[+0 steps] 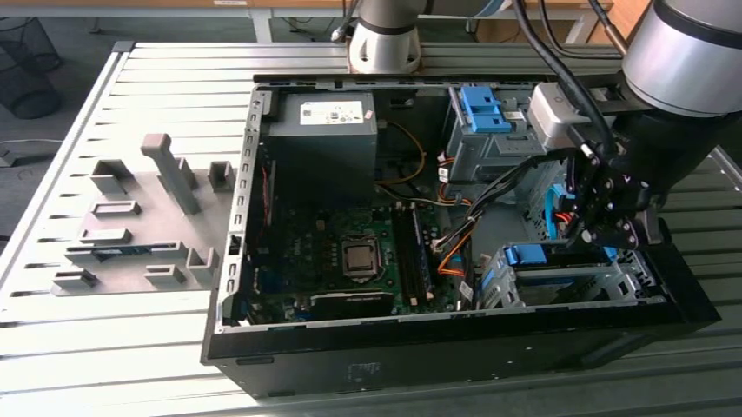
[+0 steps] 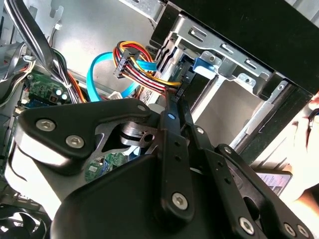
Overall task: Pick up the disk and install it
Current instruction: 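Insert the first disk wire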
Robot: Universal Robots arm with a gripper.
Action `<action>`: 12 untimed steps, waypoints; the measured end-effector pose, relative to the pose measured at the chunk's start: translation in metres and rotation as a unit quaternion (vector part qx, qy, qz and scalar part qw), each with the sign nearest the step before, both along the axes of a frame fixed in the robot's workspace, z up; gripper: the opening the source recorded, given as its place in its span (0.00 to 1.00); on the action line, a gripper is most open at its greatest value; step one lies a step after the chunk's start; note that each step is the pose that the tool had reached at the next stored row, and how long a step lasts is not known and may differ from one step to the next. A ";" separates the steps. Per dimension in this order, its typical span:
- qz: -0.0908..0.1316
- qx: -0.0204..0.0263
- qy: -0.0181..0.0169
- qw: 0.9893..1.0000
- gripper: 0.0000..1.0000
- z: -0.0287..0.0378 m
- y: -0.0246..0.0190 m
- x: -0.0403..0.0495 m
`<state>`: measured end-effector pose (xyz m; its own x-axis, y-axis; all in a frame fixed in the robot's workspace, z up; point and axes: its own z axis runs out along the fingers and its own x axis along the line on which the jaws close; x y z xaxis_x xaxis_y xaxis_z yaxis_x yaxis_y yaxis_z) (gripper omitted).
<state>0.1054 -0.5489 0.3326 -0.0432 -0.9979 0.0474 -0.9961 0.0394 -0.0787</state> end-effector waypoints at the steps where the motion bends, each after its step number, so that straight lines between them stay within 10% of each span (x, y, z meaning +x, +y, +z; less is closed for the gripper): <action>1: -0.001 0.000 0.000 1.000 0.16 -0.0003 -0.0003 0.0000; 12: -0.004 0.001 0.000 1.000 0.16 -0.0047 -0.0016 0.0000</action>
<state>0.1054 -0.5506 0.3279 -0.0506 -0.9977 0.0462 -0.9958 0.0469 -0.0786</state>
